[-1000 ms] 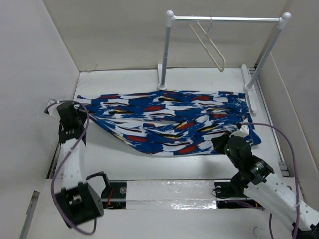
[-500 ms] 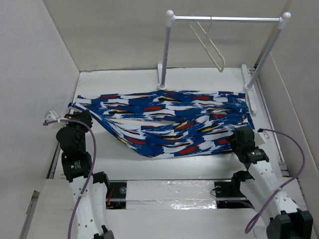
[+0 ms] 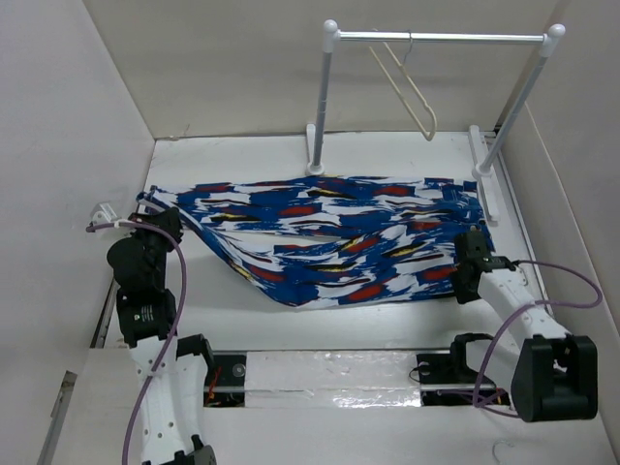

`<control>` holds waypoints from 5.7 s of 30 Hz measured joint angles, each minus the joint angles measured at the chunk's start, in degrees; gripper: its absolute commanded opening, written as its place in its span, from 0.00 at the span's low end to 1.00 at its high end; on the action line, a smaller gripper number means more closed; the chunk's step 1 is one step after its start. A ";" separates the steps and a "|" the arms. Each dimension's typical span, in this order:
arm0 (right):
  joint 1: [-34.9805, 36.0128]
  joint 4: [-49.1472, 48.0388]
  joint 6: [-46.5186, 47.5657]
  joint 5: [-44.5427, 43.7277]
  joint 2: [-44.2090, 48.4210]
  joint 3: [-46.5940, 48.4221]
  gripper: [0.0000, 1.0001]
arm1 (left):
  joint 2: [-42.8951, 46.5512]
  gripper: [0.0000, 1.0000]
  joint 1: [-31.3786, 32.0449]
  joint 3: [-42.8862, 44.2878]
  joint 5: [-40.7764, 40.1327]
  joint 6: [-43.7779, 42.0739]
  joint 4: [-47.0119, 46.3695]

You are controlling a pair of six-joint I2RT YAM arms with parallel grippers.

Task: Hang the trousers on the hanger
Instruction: Fold the trousers at the center of the board.

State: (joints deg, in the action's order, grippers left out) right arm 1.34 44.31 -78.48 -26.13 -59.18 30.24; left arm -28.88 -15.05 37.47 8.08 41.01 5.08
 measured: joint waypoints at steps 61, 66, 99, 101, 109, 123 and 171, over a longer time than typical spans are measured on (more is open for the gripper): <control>-5.57 -18.99 55.12 5.46 -21.64 37.44 0.00 | -55.12 0.00 1.62 24.87 -28.24 -1.99 6.82; -7.26 -20.00 55.41 8.24 -28.68 39.78 0.00 | -64.35 0.00 2.51 29.79 -28.55 -2.32 7.02; -0.94 -39.04 54.36 15.15 -10.16 22.16 0.00 | -78.97 0.61 9.70 42.42 -31.41 -10.08 6.03; 1.70 -40.52 54.29 17.09 -6.71 16.61 0.00 | -79.08 0.61 9.57 42.36 -29.92 -9.20 5.31; 8.22 -40.57 55.71 23.47 0.39 5.27 0.30 | -81.90 0.57 6.93 41.62 -22.88 -6.51 4.52; 27.41 -43.45 56.22 22.88 -6.43 3.67 0.23 | -87.58 0.32 6.34 42.80 -18.16 -3.80 2.43; 27.36 -38.03 55.91 13.99 -0.98 2.08 0.64 | -79.43 0.93 3.32 36.85 -31.95 -7.98 9.70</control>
State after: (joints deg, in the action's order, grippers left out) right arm 28.71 6.28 -22.57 -12.14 -60.16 32.32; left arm -108.31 -11.73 74.32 -23.88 33.04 14.79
